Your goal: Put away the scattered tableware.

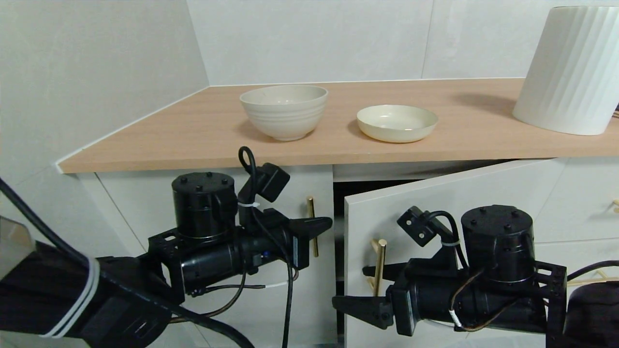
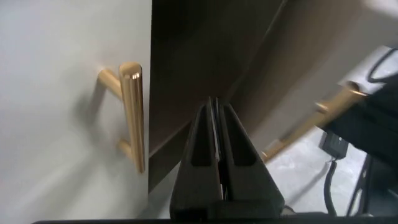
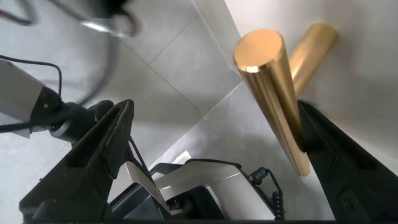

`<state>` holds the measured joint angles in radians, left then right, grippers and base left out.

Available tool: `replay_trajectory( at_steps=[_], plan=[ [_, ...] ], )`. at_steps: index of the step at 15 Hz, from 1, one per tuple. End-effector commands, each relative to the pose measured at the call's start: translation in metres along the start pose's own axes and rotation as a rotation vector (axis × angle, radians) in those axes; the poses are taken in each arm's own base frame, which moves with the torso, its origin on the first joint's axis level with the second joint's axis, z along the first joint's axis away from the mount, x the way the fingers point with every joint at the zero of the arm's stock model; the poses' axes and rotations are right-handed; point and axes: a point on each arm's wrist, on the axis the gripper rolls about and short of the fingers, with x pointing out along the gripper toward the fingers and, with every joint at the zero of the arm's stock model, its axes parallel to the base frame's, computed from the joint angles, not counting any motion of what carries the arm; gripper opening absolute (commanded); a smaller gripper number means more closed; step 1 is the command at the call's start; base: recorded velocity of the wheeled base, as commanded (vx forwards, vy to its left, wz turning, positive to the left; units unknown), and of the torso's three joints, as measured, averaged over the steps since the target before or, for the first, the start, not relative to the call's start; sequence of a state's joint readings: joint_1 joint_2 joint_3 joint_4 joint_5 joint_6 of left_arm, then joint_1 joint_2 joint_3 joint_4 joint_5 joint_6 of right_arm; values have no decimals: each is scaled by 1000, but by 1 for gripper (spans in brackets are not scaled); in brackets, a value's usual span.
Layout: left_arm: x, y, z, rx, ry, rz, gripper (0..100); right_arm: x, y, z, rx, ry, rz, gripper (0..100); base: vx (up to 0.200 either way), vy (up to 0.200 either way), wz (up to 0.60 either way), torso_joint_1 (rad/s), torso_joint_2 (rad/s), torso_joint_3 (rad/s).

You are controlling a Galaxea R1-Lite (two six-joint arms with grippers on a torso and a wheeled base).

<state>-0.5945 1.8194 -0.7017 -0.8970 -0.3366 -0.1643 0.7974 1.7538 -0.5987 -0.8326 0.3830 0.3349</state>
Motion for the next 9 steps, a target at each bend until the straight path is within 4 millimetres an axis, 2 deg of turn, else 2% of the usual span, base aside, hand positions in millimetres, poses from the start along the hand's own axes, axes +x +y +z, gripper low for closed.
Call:
replay_trajectory(
  at_steps=[1, 4, 9],
  plan=[
    [19, 9, -18, -22, 60, -6, 0, 0, 0, -1, 3, 5, -3, 100, 0, 0, 0, 0, 0, 0],
    [36, 12, -13, -19, 38, -12, 0, -3, 1, -2, 2, 6, -3, 100, 0, 0, 0, 0, 0, 0],
    [46, -5, -10, 5, 9, -72, 0, -4, 0, -2, 4, 6, -6, 100, 0, 0, 0, 0, 0, 0]
  ],
)
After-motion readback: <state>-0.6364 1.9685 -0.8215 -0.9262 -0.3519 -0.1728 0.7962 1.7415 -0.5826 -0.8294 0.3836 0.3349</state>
